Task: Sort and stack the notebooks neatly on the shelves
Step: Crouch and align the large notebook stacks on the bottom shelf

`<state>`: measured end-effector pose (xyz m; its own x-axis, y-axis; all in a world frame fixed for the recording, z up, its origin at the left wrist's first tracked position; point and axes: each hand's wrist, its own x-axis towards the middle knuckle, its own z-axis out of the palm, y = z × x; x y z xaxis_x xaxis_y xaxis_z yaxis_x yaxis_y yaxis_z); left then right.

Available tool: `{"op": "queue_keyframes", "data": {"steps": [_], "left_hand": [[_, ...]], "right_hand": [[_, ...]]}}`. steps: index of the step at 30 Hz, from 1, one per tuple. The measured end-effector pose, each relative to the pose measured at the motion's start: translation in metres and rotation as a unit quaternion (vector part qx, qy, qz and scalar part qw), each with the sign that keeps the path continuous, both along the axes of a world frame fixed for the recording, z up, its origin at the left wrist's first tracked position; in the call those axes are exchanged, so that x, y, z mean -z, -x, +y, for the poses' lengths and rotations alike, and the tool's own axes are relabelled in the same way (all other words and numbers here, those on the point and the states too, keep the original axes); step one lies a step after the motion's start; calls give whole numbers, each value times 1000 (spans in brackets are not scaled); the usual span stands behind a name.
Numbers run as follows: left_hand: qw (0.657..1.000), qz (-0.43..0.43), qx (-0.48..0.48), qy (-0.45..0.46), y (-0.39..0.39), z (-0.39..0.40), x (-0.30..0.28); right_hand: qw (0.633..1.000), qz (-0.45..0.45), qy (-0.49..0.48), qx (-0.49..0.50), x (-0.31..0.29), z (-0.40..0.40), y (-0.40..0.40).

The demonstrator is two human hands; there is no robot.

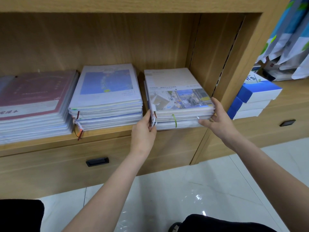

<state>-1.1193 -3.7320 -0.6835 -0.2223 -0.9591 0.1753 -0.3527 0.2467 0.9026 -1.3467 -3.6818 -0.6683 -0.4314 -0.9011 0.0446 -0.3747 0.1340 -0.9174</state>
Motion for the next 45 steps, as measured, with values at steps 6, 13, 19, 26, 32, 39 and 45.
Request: {"op": "queue_keyframes", "data": {"steps": [6,13,19,26,32,39,45], "left_hand": [[1000,-11,6,-8,0,-3,8],[997,-58,-25,39,0,-5,9],[988,-107,-72,87,5,-4,13],[994,-51,-79,60,7,0,13],[998,-46,-32,41,-2,-1,9],[996,-47,-57,52,-1,-1,12],[998,-30,-31,42,-2,0,10]], "right_hand": [[999,39,-31,1,-2,-4,1],[988,150,-33,-8,-3,3,-3],[993,119,10,8,-1,7,-2],[991,129,21,14,4,7,2],[996,90,10,-6,-2,9,3],[998,60,15,-8,-7,13,3],[998,45,-7,-46,-14,15,12]]}}
